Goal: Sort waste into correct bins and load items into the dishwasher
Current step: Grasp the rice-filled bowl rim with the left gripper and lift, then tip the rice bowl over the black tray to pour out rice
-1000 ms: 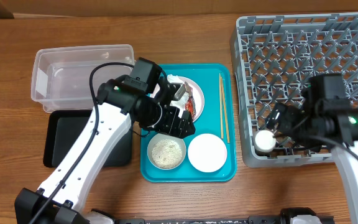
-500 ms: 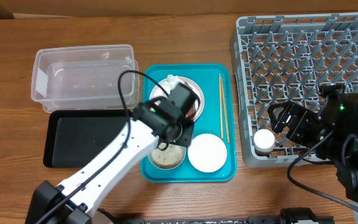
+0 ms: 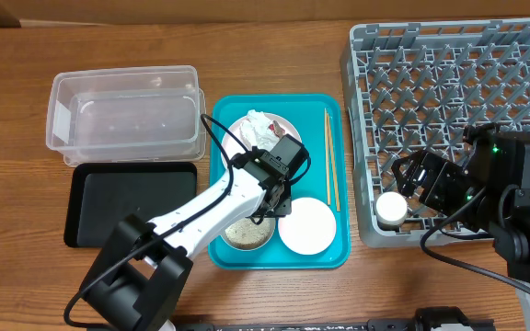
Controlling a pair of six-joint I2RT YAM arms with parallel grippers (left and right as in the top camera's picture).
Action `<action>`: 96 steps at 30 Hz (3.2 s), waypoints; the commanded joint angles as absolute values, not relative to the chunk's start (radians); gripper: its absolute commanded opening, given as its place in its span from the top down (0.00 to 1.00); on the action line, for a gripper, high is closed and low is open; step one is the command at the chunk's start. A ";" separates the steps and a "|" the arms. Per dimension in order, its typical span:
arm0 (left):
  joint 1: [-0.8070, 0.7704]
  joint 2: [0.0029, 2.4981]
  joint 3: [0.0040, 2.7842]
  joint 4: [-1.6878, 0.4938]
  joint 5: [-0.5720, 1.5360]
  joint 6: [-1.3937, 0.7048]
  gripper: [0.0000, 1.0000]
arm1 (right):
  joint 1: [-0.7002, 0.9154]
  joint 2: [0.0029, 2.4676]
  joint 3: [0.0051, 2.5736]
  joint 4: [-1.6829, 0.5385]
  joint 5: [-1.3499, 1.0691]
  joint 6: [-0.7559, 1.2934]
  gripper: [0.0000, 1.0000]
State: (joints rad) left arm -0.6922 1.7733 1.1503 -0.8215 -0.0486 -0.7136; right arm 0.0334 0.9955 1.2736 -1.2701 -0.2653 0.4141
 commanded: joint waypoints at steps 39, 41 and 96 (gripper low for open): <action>0.299 1.539 1.289 -1.258 0.941 0.035 0.96 | 0.036 0.994 1.278 -1.269 -0.271 0.412 0.04; 0.378 1.595 1.289 -1.299 1.026 0.134 0.96 | 0.036 0.994 1.278 -1.269 -0.271 0.412 0.05; 0.518 1.864 1.267 -1.641 1.215 0.732 0.96 | 0.036 0.994 1.278 -1.271 -0.271 0.412 0.00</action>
State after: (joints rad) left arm 0.5121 1.9182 1.2629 -1.6478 1.2835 0.7876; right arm 0.0334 0.9951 1.2732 -1.2751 -0.2657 0.4145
